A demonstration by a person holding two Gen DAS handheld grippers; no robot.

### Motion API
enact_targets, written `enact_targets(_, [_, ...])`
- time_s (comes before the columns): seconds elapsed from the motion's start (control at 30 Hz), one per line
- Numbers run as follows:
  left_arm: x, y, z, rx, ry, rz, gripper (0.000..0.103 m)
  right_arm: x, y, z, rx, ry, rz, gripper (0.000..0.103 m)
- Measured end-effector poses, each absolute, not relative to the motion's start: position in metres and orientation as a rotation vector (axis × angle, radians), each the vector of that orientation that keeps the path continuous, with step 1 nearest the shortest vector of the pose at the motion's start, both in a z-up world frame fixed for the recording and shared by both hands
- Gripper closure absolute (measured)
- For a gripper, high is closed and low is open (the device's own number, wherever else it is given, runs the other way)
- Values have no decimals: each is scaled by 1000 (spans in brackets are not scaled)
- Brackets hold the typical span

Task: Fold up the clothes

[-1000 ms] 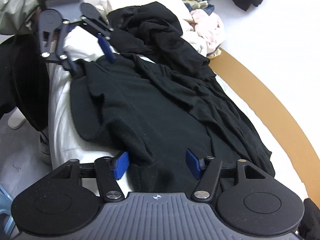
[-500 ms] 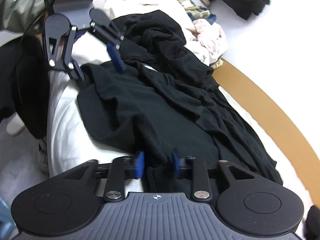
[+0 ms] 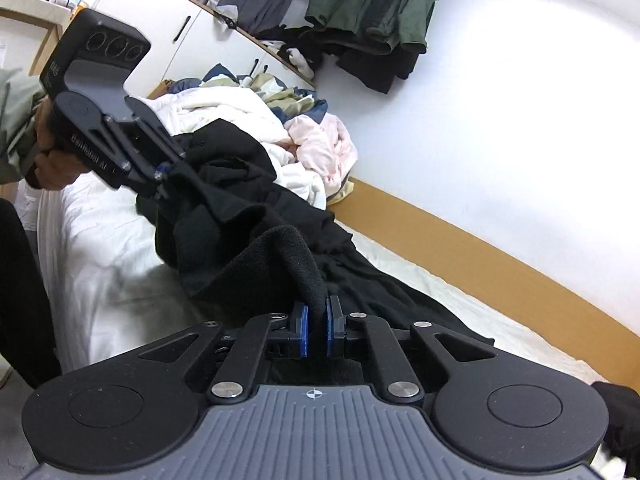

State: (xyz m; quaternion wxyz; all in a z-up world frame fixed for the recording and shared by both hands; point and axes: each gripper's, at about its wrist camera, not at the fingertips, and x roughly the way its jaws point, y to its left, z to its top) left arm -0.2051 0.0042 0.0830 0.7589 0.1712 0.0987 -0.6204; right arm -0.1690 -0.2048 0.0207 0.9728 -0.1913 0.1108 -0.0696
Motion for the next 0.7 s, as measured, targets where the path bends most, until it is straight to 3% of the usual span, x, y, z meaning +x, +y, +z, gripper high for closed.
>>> enact_targets(0.4, [-237, 50, 113, 473, 133, -1386, 92, -224, -206, 62, -365, 219, -12, 95])
enact_targets(0.7, [-133, -21, 124, 448, 378, -1371, 91, -146, -273, 80, -362, 398, -12, 94])
